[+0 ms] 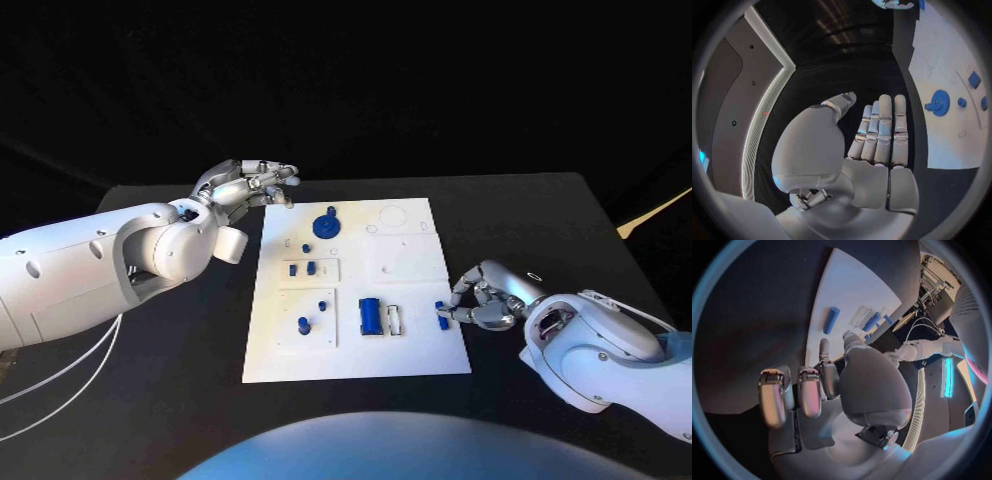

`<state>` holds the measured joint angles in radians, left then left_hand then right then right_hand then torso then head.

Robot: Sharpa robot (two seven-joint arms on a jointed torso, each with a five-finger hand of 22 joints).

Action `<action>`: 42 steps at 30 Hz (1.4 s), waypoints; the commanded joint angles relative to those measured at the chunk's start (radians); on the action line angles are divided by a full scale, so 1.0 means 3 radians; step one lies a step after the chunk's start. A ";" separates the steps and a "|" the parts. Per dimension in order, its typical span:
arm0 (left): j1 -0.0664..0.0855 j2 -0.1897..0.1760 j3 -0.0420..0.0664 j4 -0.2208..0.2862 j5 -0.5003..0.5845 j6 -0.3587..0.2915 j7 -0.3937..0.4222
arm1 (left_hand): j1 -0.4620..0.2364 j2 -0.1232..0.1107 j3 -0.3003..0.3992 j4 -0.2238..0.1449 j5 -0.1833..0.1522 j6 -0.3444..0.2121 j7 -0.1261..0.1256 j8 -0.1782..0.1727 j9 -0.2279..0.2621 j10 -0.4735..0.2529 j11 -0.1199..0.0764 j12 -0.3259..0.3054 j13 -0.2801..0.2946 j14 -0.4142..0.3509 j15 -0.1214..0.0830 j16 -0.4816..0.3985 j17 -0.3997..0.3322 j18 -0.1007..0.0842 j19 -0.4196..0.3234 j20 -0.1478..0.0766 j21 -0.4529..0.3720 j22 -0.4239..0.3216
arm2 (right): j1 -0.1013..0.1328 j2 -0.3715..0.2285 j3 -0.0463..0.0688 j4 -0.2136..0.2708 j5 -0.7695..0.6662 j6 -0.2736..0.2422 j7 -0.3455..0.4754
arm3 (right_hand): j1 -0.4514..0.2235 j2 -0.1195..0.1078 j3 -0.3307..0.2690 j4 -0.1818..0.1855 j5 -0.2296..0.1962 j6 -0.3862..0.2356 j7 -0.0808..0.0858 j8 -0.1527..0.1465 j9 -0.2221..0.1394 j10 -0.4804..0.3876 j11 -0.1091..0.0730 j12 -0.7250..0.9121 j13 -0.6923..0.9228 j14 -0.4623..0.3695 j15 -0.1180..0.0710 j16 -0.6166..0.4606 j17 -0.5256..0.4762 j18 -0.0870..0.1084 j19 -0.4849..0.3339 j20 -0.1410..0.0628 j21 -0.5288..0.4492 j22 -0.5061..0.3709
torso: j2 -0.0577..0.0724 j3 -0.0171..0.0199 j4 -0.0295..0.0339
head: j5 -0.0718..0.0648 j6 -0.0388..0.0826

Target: Assemble the parts on the task board

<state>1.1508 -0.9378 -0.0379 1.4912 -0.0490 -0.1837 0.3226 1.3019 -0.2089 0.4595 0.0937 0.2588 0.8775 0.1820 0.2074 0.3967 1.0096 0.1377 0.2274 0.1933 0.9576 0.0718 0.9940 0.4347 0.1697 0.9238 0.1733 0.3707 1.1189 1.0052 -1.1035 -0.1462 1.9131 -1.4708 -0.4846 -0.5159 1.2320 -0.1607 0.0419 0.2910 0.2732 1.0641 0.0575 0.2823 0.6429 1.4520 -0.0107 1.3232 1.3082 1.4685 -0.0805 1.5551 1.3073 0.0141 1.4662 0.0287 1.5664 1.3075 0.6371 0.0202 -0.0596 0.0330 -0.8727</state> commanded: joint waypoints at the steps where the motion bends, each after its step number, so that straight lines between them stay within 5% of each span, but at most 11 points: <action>1: -0.0002 0.0000 0.0003 0.0011 -0.0011 0.0057 0.0033 | -0.0008 0.0020 -0.0019 -0.0008 -0.0018 -0.0025 0.0005 0.0014 -0.0005 -0.0029 -0.0005 0.0012 -0.0003 -0.0029 0.0004 -0.0019 -0.0005 0.0032 0.0006 0.0020 -0.0014 -0.0004 | -0.0031 0.0042 -0.0001 -0.0028 -0.0183 0.0065 -0.0081 | 0.0035 0.0003 0.0020 -0.0007 0.0007 -0.0021 0.0007 -0.0021 -0.0001 -0.0021 -0.0007 -0.0013 0.0278 0.0310 0.0025 -0.0003 0.0744 -0.0047 0.0349 0.0029 0.0015 0.0878 | 0.0004 -0.0001 0.0007 | -0.0001 0.0000; 20: -0.0002 -0.0009 0.0003 0.0015 -0.0013 0.0058 0.0031 | -0.0009 0.0021 -0.0020 -0.0008 -0.0018 -0.0027 0.0006 0.0015 -0.0006 -0.0031 -0.0004 0.0014 -0.0003 -0.0032 0.0005 -0.0018 -0.0005 0.0032 0.0004 0.0021 -0.0015 -0.0006 | -0.0146 0.0227 -0.0003 -0.0207 -0.0236 0.0282 -0.0165 | 0.0248 0.0013 0.0110 -0.0018 0.0001 0.0015 -0.0005 -0.0040 -0.0018 -0.0014 -0.0016 -0.0004 0.0289 0.0311 0.0021 -0.0002 0.0749 -0.0047 0.0349 0.0033 0.0015 0.0878 | 0.0005 0.0002 0.0007 | 0.0022 0.0000; 28: -0.0002 -0.0013 0.0003 0.0015 -0.0013 0.0057 0.0029 | -0.0009 0.0021 -0.0020 -0.0008 -0.0018 -0.0027 0.0006 0.0015 -0.0006 -0.0031 -0.0004 0.0014 -0.0003 -0.0032 0.0005 -0.0018 -0.0005 0.0032 0.0004 0.0021 -0.0015 -0.0006 | -0.0169 0.0263 -0.0004 -0.0227 -0.0317 0.0319 -0.0207 | 0.0525 0.0005 0.0268 -0.0051 0.0058 0.0041 -0.0015 -0.0071 -0.0044 -0.0016 -0.0027 -0.0006 0.0293 0.0311 0.0010 -0.0002 0.0750 -0.0047 0.0349 0.0023 0.0015 0.0878 | 0.0002 0.0002 0.0005 | 0.0026 0.0000; 29: -0.0002 -0.0013 0.0003 0.0014 -0.0013 0.0057 0.0029 | -0.0009 0.0021 -0.0020 -0.0008 -0.0018 -0.0027 0.0006 0.0015 -0.0006 -0.0031 -0.0004 0.0014 -0.0003 -0.0032 0.0005 -0.0018 -0.0005 0.0032 0.0004 0.0021 -0.0015 -0.0006 | -0.0170 0.0266 -0.0004 -0.0226 -0.0326 0.0312 -0.0211 | 0.0598 0.0011 0.0335 -0.0064 0.0033 0.0051 -0.0020 -0.0078 -0.0051 -0.0016 -0.0031 -0.0004 0.0295 0.0311 0.0006 -0.0001 0.0752 -0.0047 0.0349 0.0019 0.0015 0.0878 | 0.0003 0.0002 0.0005 | 0.0027 0.0000; 30: -0.0002 -0.0013 0.0003 0.0014 -0.0013 0.0056 0.0029 | -0.0009 0.0021 -0.0020 -0.0008 -0.0018 -0.0027 0.0006 0.0015 -0.0006 -0.0031 -0.0004 0.0014 -0.0003 -0.0032 0.0005 -0.0018 -0.0005 0.0032 0.0004 0.0021 -0.0015 -0.0006 | -0.0171 0.0271 -0.0004 -0.0222 -0.0335 0.0293 -0.0216 | 0.0782 0.0008 0.0659 -0.0066 -0.0402 0.0079 -0.0025 -0.0107 -0.0081 -0.0021 -0.0038 -0.0006 0.0299 0.0312 -0.0004 -0.0001 0.0755 -0.0047 0.0349 0.0006 0.0015 0.0878 | 0.0003 0.0002 0.0005 | 0.0029 0.0000; 31: -0.0002 -0.0014 0.0003 0.0014 -0.0013 0.0056 0.0029 | -0.0009 0.0021 -0.0020 -0.0008 -0.0018 -0.0027 0.0006 0.0015 -0.0006 -0.0031 -0.0004 0.0014 -0.0003 -0.0032 0.0005 -0.0018 -0.0005 0.0032 0.0004 0.0021 -0.0015 -0.0006 | -0.0172 0.0272 -0.0004 -0.0218 -0.0340 0.0274 -0.0219 | 0.0786 -0.0106 0.1020 -0.0031 -0.0458 0.0120 -0.0021 -0.0122 -0.0102 -0.0014 -0.0044 0.0004 0.0309 0.0313 0.0001 0.0001 0.0760 -0.0047 0.0349 0.0005 0.0015 0.0878 | 0.0003 0.0002 0.0006 | 0.0029 0.0000; 32: -0.0002 -0.0015 0.0003 0.0015 -0.0013 0.0056 0.0029 | -0.0009 0.0021 -0.0020 -0.0008 -0.0018 -0.0027 0.0006 0.0015 -0.0006 -0.0031 -0.0004 0.0014 -0.0003 -0.0032 0.0005 -0.0018 -0.0005 0.0032 0.0004 0.0021 -0.0015 -0.0006 | -0.0172 0.0273 -0.0004 -0.0212 -0.0343 0.0250 -0.0222 | 0.0787 -0.0111 0.1029 -0.0034 -0.0455 0.0120 -0.0024 -0.0122 -0.0102 -0.0013 -0.0043 0.0005 0.0309 0.0313 0.0000 0.0001 0.0760 -0.0047 0.0349 0.0006 0.0015 0.0878 | 0.0003 0.0001 0.0006 | 0.0029 0.0000; 33: -0.0002 -0.0015 0.0003 0.0015 -0.0013 0.0055 0.0029 | -0.0009 0.0021 -0.0020 -0.0008 -0.0018 -0.0027 0.0006 0.0015 -0.0006 -0.0031 -0.0004 0.0014 -0.0003 -0.0032 0.0005 -0.0018 -0.0005 0.0032 0.0004 0.0021 -0.0015 -0.0006 | -0.0172 0.0272 -0.0004 -0.0203 -0.0341 0.0220 -0.0224 | 0.0697 -0.0232 0.1338 -0.0053 -0.0427 0.0143 -0.0026 -0.0117 -0.0093 -0.0003 -0.0045 0.0014 0.0317 0.0314 -0.0001 0.0001 0.0762 -0.0047 0.0349 0.0007 0.0015 0.0878 | 0.0003 0.0000 0.0004 | 0.0031 0.0000; 35: -0.0002 -0.0016 0.0003 0.0014 -0.0013 0.0054 0.0028 | -0.0009 0.0021 -0.0020 -0.0008 -0.0018 -0.0027 0.0006 0.0015 -0.0006 -0.0031 -0.0004 0.0014 -0.0003 -0.0032 0.0005 -0.0018 -0.0005 0.0032 0.0004 0.0021 -0.0015 -0.0006 | -0.0172 0.0265 -0.0004 -0.0175 -0.0318 0.0152 -0.0225 | 0.0568 -0.0313 0.1601 -0.0123 -0.0380 0.0150 -0.0034 -0.0093 -0.0058 0.0010 -0.0048 0.0026 0.0327 0.0315 -0.0006 0.0003 0.0767 -0.0047 0.0349 0.0004 0.0015 0.0878 | 0.0004 0.0001 0.0003 | 0.0034 0.0000; 40: -0.0002 -0.0015 0.0003 0.0012 -0.0014 0.0055 0.0024 | -0.0008 0.0024 -0.0020 -0.0008 -0.0017 -0.0028 0.0008 0.0017 -0.0007 -0.0034 -0.0004 0.0016 -0.0004 -0.0034 0.0005 -0.0017 -0.0005 0.0032 0.0003 0.0022 -0.0016 -0.0008 | -0.0158 0.0249 -0.0002 -0.0088 -0.0269 -0.0003 -0.0209 | 0.0243 -0.0314 0.1987 -0.0312 -0.0032 0.0104 -0.0045 -0.0010 0.0069 0.0057 -0.0060 0.0088 0.0373 0.0322 -0.0017 0.0015 0.0795 -0.0047 0.0349 -0.0008 0.0015 0.0878 | 0.0001 -0.0001 0.0003 | 0.0033 0.0000; 42: -0.0002 -0.0015 0.0003 0.0012 -0.0014 0.0054 0.0024 | -0.0008 0.0024 -0.0020 -0.0008 -0.0017 -0.0028 0.0008 0.0017 -0.0007 -0.0034 -0.0004 0.0016 -0.0004 -0.0034 0.0005 -0.0017 -0.0005 0.0032 0.0003 0.0022 -0.0016 -0.0008 | -0.0151 0.0249 -0.0001 -0.0063 -0.0240 -0.0046 -0.0200 | 0.0150 -0.0329 0.2114 -0.0412 -0.0044 0.0086 -0.0046 0.0018 0.0112 0.0060 -0.0059 0.0089 0.0376 0.0322 -0.0016 0.0016 0.0797 -0.0047 0.0349 -0.0007 0.0015 0.0878 | 0.0002 -0.0001 0.0002 | 0.0037 0.0000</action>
<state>1.1507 -0.9434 -0.0379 1.4925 -0.0504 -0.1818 0.3227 1.3019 -0.2088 0.4595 0.0937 0.2588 0.8740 0.1856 0.2074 0.3957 1.0060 0.1340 0.2274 0.1936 0.9541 0.0753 0.9940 0.4340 0.1697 0.9238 0.1734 0.3707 1.1182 0.9601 -1.0290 -0.1465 1.8886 -1.5575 -0.4787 -0.5615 1.2883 -0.2679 0.6477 0.1930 0.2577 1.0916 0.0507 0.2648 0.6480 1.4599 -0.0319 1.3467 1.3077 1.4684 -0.0805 1.5551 1.3073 0.0141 1.4662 0.0287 1.5664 1.3079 0.6379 0.0203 -0.0588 0.0435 -0.8727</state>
